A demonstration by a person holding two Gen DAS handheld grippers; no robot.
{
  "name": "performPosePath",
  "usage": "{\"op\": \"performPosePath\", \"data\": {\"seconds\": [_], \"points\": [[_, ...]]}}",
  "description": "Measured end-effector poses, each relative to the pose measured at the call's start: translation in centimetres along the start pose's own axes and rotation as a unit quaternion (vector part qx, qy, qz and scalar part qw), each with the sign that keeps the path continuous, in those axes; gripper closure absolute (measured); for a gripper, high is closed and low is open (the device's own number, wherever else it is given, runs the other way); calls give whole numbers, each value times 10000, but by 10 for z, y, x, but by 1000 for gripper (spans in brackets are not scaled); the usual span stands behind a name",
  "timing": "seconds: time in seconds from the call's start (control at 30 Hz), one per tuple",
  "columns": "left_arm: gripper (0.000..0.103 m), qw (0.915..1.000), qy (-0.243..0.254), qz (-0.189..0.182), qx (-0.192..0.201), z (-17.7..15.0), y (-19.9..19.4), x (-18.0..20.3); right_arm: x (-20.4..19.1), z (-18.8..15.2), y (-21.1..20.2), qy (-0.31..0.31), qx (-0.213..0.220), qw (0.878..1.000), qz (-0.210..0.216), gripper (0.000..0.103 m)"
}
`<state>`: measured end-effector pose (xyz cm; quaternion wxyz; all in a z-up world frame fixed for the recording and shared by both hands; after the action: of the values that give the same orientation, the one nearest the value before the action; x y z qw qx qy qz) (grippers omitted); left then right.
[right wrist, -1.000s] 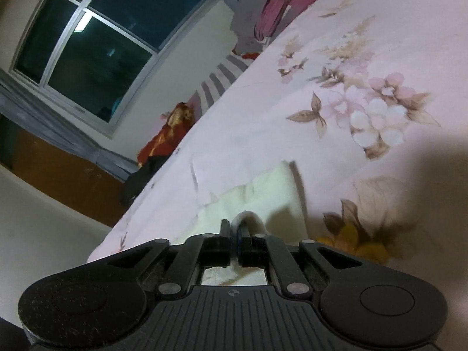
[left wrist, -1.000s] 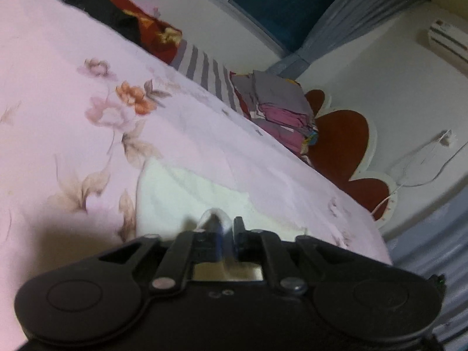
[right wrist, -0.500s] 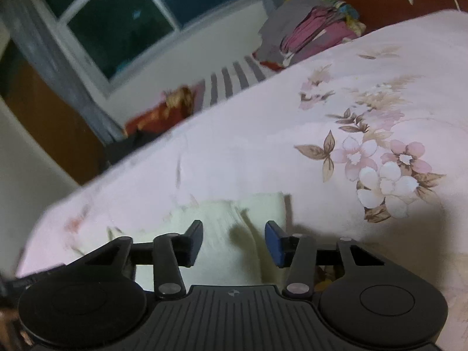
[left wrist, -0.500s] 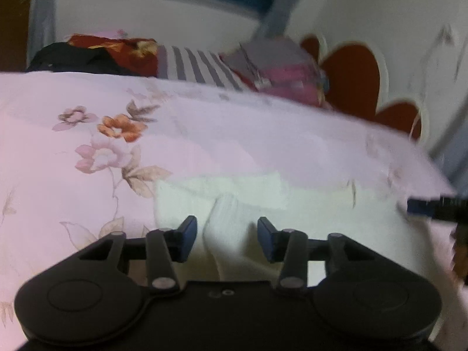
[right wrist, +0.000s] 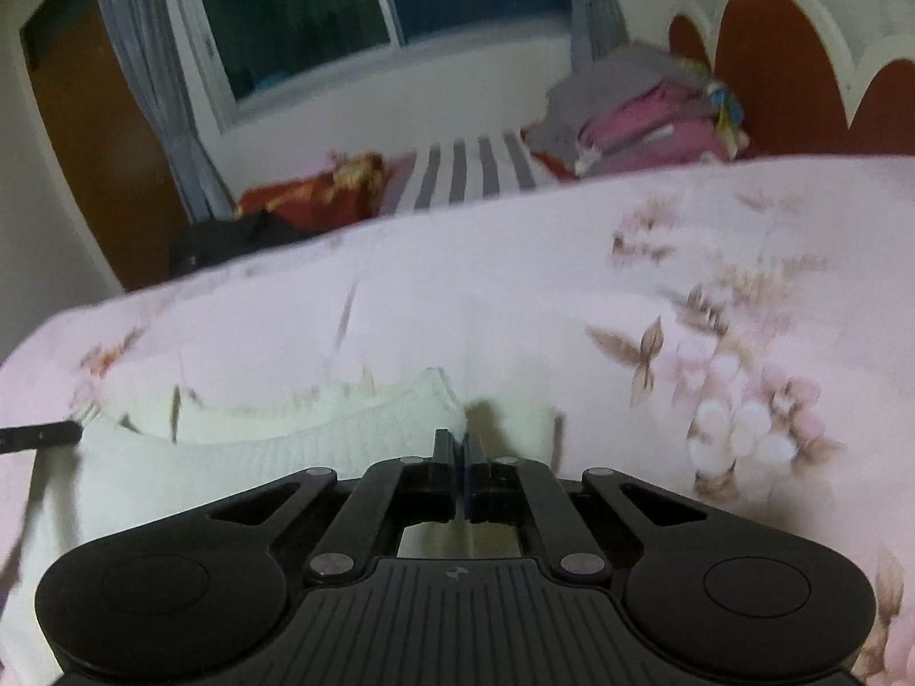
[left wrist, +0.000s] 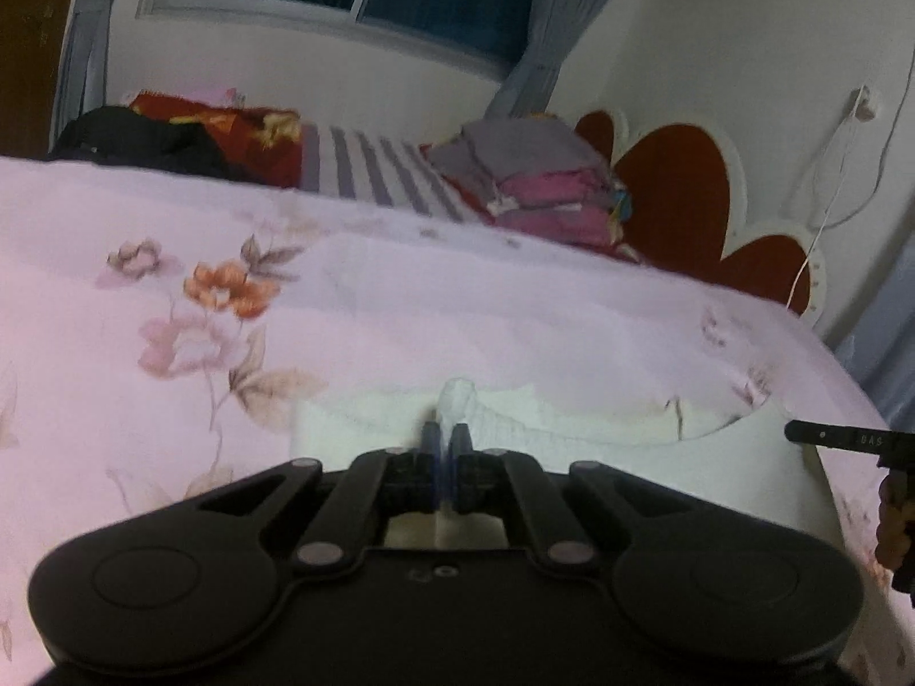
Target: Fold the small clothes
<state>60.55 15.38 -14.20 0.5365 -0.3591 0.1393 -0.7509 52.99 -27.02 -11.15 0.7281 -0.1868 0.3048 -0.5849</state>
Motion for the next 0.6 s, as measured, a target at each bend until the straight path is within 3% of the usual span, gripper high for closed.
{"op": "performPosePath", "data": {"seconds": [0.1, 0.37, 0.4, 0.43, 0.47, 0.53, 0.6], "points": [[101, 10000, -12, 9, -40, 9, 9, 1, 1, 7, 3, 100, 68, 9999, -38, 102], [100, 9987, -22, 257, -439, 0, 47, -10, 20, -6, 37, 648, -436, 9963, -366, 102], [95, 9986, 20, 278, -456, 1, 46, -9, 19, -6, 35, 682, -397, 9960, -409, 101], [85, 9982, 130, 417, -403, 2, 40, -6, 18, -5, 34, 704, -416, 9955, -479, 101], [72, 9970, 340, 639, -281, 2, 33, 1, 15, -4, 30, 676, -387, 9951, -604, 94], [68, 9944, 723, 768, 28, -1, 15, 19, 3, 1, 14, 578, -55, 9942, -907, 88], [68, 9974, 629, 347, -107, -6, 11, 37, -13, 4, 12, 571, -14, 9974, -444, 88]]}}
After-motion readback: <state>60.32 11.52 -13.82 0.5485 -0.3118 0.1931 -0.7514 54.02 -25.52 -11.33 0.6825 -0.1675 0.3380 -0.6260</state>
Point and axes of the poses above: each gripper's, at about its wrist camera, not at the fingertips, and y roughly the way its jaws point, x to its right, z to its top, the point moved 1 cm from there along y, roughly the way its jaws point, and after that the axes turned 5 degrees about -y, right-handed, at the moved point
